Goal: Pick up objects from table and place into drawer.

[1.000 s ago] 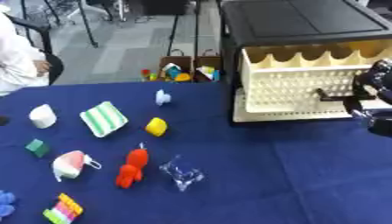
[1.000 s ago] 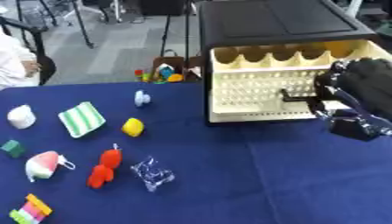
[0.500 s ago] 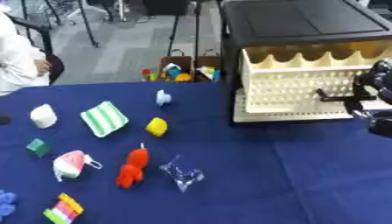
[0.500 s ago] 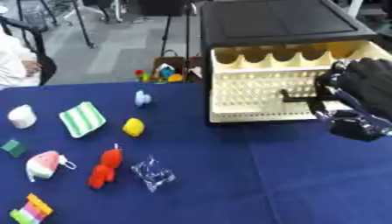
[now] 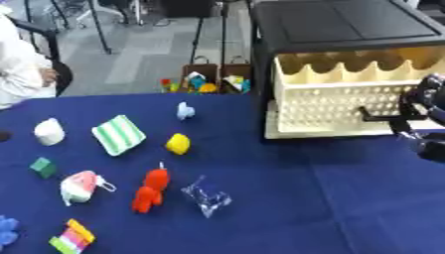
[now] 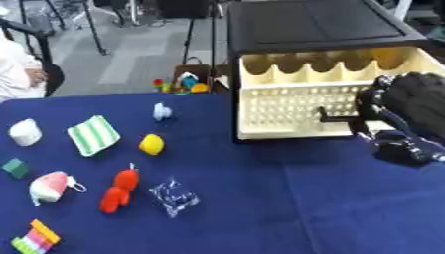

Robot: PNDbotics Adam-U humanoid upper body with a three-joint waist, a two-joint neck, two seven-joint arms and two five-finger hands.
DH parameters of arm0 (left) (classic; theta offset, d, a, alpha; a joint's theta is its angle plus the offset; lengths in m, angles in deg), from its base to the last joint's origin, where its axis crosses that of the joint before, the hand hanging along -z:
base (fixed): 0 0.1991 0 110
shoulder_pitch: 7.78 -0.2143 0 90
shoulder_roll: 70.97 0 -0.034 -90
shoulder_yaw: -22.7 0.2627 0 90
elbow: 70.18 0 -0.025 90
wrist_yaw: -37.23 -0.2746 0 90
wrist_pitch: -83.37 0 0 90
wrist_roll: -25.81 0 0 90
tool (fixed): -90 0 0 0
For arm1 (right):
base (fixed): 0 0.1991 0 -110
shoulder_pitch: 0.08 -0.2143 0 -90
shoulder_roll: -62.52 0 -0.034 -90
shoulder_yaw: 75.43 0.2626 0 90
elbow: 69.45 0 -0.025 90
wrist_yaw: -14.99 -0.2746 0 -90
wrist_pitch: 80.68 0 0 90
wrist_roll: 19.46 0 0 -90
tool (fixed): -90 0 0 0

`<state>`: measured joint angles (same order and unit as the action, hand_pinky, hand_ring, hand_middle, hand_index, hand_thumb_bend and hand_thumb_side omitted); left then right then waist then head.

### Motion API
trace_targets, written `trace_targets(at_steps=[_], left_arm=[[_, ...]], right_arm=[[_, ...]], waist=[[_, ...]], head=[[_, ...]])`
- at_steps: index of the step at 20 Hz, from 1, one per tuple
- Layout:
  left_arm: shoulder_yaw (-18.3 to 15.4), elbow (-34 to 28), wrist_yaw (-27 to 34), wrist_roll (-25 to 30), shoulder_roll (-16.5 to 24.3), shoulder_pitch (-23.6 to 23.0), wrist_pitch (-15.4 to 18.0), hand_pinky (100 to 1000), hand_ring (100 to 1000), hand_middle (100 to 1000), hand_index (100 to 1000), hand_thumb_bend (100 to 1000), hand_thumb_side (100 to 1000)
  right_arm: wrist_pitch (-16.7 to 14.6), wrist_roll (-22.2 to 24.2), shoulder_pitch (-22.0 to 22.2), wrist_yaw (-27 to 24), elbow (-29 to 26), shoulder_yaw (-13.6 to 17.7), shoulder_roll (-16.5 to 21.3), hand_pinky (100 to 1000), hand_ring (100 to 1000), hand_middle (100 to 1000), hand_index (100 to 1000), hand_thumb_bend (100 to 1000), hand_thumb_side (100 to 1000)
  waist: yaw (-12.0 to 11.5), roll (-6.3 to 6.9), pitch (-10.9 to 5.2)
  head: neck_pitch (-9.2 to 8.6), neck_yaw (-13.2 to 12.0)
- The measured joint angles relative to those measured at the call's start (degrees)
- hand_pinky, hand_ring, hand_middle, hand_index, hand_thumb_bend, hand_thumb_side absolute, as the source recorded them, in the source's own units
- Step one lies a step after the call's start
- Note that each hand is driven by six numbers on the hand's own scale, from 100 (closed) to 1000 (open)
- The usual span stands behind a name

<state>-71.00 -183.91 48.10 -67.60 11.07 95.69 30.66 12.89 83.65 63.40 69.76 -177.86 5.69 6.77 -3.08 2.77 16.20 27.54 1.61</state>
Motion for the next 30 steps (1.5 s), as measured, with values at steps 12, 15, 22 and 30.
trace_targets(at_steps=[12,15,22,30], left_arm=[[0.0,0.0,0.0,0.0,0.0,0.0,0.0,613,785,738,892,100,910],[0.0,0.0,0.1,0.0,0.0,0.0,0.0,613,785,739,892,100,910],[0.0,0.0,0.2,0.0,0.0,0.0,0.0,613,786,739,892,101,910],[0.0,0.0,0.2,0.0,0.0,0.0,0.0,613,786,739,892,102,911]], right_arm=[[0.2,-0.1,0.4,0.2,0.0,0.1,0.0,100,100,100,363,134,152],[0.4,-0.2,0.8,0.1,-0.6,0.1,0.2,100,100,100,363,134,151],[0.7,0.2,1.4,0.1,-1.9,0.3,0.6,100,100,100,363,132,149],[1.5,0.1,1.9,0.1,-3.0,1.1,1.0,100,100,100,362,132,148]], waist=[[-0.1,0.17,-0.02],[-0.1,0.2,-0.14],[-0.1,0.18,-0.26],[-0.1,-0.05,-0.26]], head=[[-0.01,-0.2],[-0.01,-0.2],[-0.27,-0.2],[-0.43,-0.4]])
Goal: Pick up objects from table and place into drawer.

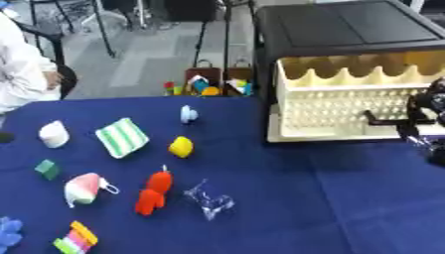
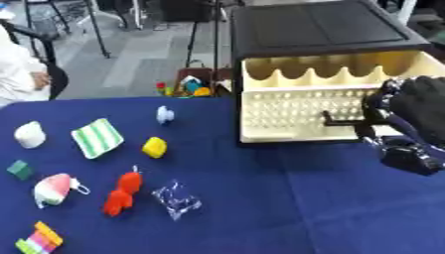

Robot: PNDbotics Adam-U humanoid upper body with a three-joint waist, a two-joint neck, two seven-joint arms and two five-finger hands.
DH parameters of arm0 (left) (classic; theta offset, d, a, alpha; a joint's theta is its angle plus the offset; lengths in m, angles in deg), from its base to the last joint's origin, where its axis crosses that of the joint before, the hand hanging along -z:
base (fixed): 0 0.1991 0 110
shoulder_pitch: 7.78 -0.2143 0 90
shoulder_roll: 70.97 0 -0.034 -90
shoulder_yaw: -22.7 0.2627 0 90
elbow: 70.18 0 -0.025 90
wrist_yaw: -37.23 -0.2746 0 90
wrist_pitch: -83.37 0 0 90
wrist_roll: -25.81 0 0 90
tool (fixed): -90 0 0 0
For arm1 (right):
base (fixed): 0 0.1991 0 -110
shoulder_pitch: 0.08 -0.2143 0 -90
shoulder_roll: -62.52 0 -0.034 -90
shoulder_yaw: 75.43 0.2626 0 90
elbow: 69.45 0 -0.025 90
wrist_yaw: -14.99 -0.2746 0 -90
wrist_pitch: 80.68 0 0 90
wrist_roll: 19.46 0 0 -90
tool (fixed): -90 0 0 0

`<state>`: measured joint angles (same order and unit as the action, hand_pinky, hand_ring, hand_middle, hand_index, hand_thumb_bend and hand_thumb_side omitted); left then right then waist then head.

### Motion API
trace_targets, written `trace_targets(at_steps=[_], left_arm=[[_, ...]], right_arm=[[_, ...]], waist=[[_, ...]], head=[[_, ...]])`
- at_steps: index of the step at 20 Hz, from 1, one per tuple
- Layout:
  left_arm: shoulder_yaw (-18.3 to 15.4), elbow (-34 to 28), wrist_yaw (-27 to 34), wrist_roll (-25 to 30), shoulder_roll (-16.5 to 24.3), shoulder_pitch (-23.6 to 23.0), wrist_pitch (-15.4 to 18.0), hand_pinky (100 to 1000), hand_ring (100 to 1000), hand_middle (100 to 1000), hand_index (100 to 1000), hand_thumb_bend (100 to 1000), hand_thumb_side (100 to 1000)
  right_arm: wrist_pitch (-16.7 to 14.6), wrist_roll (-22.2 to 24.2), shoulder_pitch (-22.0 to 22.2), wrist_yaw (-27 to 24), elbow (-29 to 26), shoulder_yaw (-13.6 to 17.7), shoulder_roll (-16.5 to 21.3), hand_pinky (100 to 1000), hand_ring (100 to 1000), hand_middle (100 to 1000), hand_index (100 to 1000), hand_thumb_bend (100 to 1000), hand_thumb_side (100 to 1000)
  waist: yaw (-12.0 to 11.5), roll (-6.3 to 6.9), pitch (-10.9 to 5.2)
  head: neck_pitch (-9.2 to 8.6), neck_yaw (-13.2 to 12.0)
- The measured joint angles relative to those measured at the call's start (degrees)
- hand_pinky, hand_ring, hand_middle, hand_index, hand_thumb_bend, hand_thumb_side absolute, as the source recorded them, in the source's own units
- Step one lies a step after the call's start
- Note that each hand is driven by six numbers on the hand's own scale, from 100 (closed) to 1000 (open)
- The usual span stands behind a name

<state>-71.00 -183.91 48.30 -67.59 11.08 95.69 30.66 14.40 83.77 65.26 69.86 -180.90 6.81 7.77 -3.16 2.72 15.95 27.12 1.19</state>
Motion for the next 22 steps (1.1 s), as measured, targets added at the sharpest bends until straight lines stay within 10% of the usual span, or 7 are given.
trace_targets(at_steps=[22], left_arm=[[0.0,0.0,0.0,0.0,0.0,0.0,0.0,613,788,739,891,102,913]], right_arm=[[-0.6,0.8,1.8,1.0,-1.2,-0.2,0.0,100,100,100,361,132,159]], waist=[[0.1,0.17,0.02]], head=[[-0.29,0.0]])
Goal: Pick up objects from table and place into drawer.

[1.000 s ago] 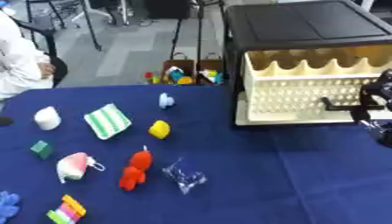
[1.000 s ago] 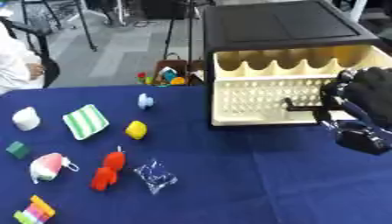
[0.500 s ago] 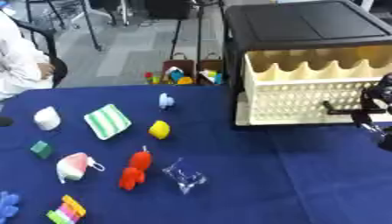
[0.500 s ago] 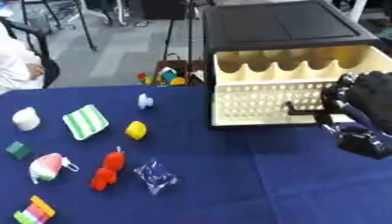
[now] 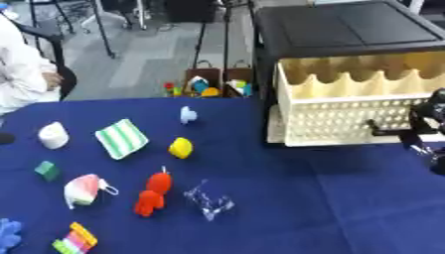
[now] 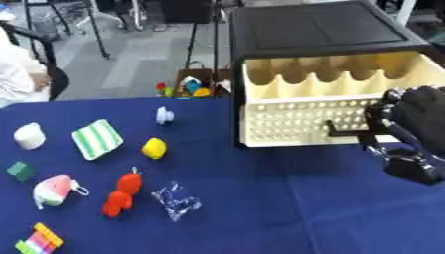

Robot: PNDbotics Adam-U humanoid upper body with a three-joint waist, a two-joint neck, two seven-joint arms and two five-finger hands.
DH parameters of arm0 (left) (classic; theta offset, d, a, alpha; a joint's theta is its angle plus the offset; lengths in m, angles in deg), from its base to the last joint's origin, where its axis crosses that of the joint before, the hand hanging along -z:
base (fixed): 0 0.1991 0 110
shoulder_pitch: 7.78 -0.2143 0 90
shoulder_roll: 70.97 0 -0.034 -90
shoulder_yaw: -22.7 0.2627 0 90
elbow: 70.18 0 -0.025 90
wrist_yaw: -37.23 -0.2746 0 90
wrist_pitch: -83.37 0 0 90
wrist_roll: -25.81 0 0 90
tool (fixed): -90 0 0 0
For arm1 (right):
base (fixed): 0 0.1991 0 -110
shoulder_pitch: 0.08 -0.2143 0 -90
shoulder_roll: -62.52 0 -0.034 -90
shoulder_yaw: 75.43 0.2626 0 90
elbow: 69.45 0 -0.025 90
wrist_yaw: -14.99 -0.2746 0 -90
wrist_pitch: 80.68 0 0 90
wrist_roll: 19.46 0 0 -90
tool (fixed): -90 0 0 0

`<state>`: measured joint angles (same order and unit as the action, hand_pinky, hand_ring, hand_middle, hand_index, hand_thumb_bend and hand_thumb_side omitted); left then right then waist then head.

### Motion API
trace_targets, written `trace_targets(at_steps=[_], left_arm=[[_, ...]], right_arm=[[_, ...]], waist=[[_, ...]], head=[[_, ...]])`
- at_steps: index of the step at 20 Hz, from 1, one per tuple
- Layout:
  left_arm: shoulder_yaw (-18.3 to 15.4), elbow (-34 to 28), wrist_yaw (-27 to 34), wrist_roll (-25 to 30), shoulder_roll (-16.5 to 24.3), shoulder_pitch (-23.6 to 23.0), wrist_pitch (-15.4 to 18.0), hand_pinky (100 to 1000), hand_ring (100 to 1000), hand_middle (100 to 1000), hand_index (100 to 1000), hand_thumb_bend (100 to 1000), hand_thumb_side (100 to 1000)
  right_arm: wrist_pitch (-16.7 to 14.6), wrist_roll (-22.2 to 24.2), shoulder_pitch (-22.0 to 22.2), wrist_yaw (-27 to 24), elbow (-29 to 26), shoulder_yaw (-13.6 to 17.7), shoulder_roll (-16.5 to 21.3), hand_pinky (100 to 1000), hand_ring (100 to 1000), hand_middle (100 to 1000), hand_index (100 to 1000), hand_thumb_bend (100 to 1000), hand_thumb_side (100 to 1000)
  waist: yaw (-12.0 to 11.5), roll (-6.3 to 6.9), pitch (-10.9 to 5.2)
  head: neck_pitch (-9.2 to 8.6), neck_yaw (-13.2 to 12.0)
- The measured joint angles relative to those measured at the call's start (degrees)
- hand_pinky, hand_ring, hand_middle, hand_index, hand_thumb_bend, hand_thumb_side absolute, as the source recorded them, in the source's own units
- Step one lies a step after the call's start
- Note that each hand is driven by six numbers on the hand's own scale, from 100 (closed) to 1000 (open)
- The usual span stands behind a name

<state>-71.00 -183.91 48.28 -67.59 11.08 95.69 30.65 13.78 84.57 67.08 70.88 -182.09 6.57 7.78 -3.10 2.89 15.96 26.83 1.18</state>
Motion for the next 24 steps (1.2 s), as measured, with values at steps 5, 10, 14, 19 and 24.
trace_targets(at_steps=[5,10,14,19,24], left_arm=[[0.0,0.0,0.0,0.0,0.0,0.0,0.0,613,788,739,891,103,914],[0.0,0.0,0.0,-0.1,0.0,0.0,-0.1,613,789,739,891,103,915],[0.0,0.0,0.0,0.0,0.0,0.0,-0.1,613,789,738,891,103,915],[0.0,0.0,0.0,0.0,0.0,0.0,-0.1,612,789,739,891,102,915],[0.0,0.0,-0.1,0.0,0.0,0.0,-0.1,612,789,739,891,101,914]], right_arm=[[-0.6,0.0,0.0,0.0,-0.6,-0.2,0.0,100,100,100,361,130,160],[-0.8,-0.2,0.1,0.0,-0.7,-0.2,0.0,100,100,100,361,126,159],[-1.3,-0.6,0.1,-0.1,-0.7,-0.2,0.0,100,100,100,360,128,158],[-0.8,-0.3,0.7,0.1,-0.8,-0.1,0.1,100,100,100,360,130,160],[0.3,0.4,1.0,0.6,-0.8,0.3,0.2,100,100,100,359,129,159]], waist=[[0.1,-0.06,0.0],[0.2,-0.1,0.0],[0.2,-0.09,0.01],[0.3,-0.09,0.11],[0.2,0.05,0.12]], head=[[-0.2,0.0],[-0.23,0.0],[-0.23,0.0],[-0.23,0.0],[-0.25,0.0]])
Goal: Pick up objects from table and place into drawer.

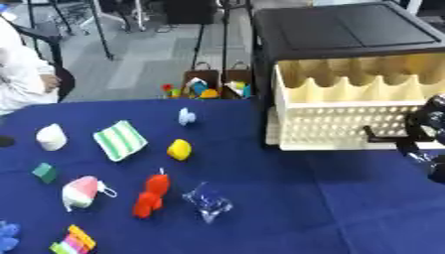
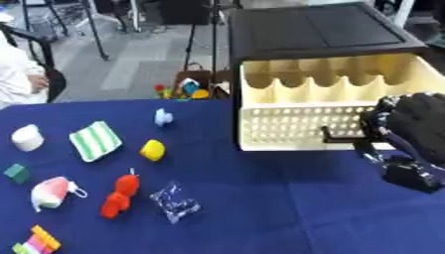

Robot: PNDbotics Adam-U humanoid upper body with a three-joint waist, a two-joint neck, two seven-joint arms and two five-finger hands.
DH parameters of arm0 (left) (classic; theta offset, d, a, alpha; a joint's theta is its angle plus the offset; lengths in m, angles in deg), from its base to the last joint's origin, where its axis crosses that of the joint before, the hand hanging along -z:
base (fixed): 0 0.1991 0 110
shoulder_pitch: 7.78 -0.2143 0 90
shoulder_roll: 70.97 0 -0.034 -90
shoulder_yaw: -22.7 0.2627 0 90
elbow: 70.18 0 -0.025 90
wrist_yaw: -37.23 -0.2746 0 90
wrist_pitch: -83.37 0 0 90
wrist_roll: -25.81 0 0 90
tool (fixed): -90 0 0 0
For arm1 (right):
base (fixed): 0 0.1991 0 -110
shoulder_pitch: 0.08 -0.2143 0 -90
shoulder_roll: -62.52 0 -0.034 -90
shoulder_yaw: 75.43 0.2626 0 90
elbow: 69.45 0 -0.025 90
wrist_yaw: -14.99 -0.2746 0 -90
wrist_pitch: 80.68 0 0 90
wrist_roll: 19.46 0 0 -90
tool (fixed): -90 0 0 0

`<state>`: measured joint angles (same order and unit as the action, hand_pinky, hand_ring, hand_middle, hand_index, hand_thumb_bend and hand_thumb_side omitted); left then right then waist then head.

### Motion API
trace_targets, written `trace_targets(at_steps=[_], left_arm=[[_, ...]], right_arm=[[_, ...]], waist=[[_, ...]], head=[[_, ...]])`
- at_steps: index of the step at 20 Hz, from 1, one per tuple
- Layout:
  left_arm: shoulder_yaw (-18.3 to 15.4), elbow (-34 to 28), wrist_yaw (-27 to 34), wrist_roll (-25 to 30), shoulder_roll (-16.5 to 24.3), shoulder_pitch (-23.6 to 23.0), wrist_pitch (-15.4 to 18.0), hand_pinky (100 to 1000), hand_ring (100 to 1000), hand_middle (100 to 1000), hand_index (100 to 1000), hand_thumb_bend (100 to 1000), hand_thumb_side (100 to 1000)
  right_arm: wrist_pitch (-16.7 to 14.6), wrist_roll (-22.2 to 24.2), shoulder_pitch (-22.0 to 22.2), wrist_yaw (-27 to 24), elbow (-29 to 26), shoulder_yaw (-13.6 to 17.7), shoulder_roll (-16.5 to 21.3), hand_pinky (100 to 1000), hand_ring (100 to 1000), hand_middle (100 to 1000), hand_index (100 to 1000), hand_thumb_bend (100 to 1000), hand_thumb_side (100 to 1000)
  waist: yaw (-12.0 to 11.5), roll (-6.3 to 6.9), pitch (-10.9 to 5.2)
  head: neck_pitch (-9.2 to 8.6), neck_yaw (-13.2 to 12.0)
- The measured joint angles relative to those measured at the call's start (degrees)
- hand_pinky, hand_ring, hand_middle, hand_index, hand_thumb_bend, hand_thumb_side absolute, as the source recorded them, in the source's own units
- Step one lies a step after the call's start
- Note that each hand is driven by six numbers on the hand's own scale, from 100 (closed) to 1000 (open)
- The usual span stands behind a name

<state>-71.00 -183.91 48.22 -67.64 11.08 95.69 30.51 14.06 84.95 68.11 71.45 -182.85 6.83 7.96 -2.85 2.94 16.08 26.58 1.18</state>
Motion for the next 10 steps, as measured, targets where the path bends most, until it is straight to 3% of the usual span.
trace_targets(at_steps=[10], left_arm=[[0.0,0.0,0.0,0.0,0.0,0.0,0.0,613,790,739,891,100,913]], right_arm=[[0.2,0.1,0.0,0.3,0.0,0.0,0.4,100,100,100,358,128,158]], waist=[[-0.2,0.17,0.0]], head=[[0.0,0.0]])
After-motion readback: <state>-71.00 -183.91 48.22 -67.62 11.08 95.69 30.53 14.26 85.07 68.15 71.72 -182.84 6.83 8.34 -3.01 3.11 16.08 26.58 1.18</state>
